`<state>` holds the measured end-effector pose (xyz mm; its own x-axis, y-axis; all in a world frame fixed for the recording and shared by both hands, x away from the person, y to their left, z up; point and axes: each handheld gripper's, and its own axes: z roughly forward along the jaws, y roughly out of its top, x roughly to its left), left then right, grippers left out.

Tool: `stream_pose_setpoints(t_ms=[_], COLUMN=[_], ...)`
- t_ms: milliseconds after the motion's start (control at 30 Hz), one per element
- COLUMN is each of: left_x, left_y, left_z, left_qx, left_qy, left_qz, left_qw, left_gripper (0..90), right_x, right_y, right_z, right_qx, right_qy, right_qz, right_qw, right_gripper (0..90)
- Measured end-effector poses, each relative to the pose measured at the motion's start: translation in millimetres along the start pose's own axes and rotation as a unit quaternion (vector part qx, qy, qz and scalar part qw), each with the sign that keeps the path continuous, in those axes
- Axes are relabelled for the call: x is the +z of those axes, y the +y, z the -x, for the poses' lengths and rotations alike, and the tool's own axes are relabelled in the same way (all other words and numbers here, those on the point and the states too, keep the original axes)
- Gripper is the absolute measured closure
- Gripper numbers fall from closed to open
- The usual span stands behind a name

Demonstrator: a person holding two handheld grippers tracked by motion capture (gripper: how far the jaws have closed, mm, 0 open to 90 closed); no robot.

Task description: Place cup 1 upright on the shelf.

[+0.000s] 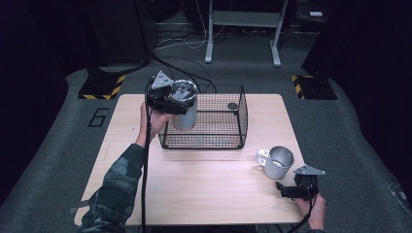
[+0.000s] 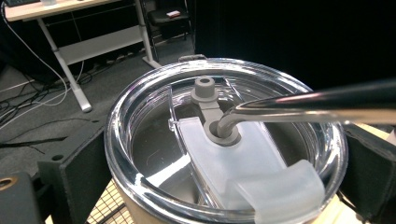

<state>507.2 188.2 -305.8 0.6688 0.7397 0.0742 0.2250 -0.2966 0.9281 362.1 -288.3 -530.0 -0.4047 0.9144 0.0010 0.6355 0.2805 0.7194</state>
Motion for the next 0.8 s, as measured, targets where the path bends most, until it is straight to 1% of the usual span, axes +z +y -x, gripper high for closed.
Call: stream_pose_setpoints(t_ms=[33, 167, 200, 300, 333, 400, 533, 567, 600, 633, 667, 700, 800], left_x=[1.6, 5.4, 7.7, 10.4, 13.3, 15.3, 19.0, 19.9, 22.7, 23.1, 23.1, 24.9, 28.3], left_y=[-0.7, -2.2, -3.0, -3.8, -5.1, -6.0, -7.6, -8.2, -9.9, -10.4, -10.4, -12.1, -15.8], left_z=[-0.1, -3.2, -4.7, -6.1, -7.1, -8.5, -9.6, -10.2, -10.4, -11.8, -11.8, -12.1, -16.1], left_qx=[-0.005, -0.001, -0.004, -0.005, -0.005, -0.003, -0.006, -0.005, -0.009, -0.004, -0.004, -0.009, -0.013], left_qy=[0.001, 0.003, 0.003, 0.004, 0.006, 0.007, 0.008, 0.008, 0.009, 0.007, 0.007, 0.012, 0.011], left_qz=[0.001, -0.003, -0.003, -0.005, -0.002, -0.004, -0.004, -0.007, -0.006, -0.013, -0.013, -0.008, -0.018], left_qw=[1.0, 1.0, 1.0, 1.0, 1.0, 1.0, 0.9999, 0.9999, 0.9999, 0.9999, 0.9999, 0.9999, 0.9997], left_gripper=[3.9, 3.9, 3.9, 3.9, 3.9, 3.9, 3.9, 3.9, 3.9, 3.9, 3.9, 3.9, 3.9], right_x=[0.0, 0.1, 0.2, 0.0, 0.0, 0.0, 0.0, 0.0, 0.0, 0.0, 0.0, 0.0, 0.0], right_y=[0.1, 0.0, 0.0, 0.0, 0.0, 0.0, 0.0, 0.0, 0.0, 0.0, 0.0, 0.0, 0.0], right_z=[-0.1, 0.2, 0.3, -0.1, 0.1, 0.0, -0.1, 0.0, -0.2, -0.2, -0.2, -0.1, 0.0], right_qx=[0.001, -0.001, -0.002, 0.0, -0.001, 0.0, 0.0, 0.0, 0.001, 0.001, 0.001, 0.001, 0.0], right_qy=[0.0, 0.0, 0.0, 0.0, 0.0, 0.0, 0.0, 0.0, 0.0, 0.0, 0.0, 0.0, 0.0], right_qz=[0.0, 0.001, 0.002, 0.0, 0.0, 0.0, 0.0, 0.0, 0.0, 0.0, 0.0, 0.001, 0.0], right_qw=[1.0, 1.0, 1.0, 1.0, 1.0, 1.0, 1.0, 1.0, 1.0, 1.0, 1.0, 1.0, 1.0], right_gripper=[0.8, 0.8, 0.8, 0.8, 0.8, 0.9, 0.8, 0.8, 0.9, 0.9, 0.9, 0.9, 0.8])
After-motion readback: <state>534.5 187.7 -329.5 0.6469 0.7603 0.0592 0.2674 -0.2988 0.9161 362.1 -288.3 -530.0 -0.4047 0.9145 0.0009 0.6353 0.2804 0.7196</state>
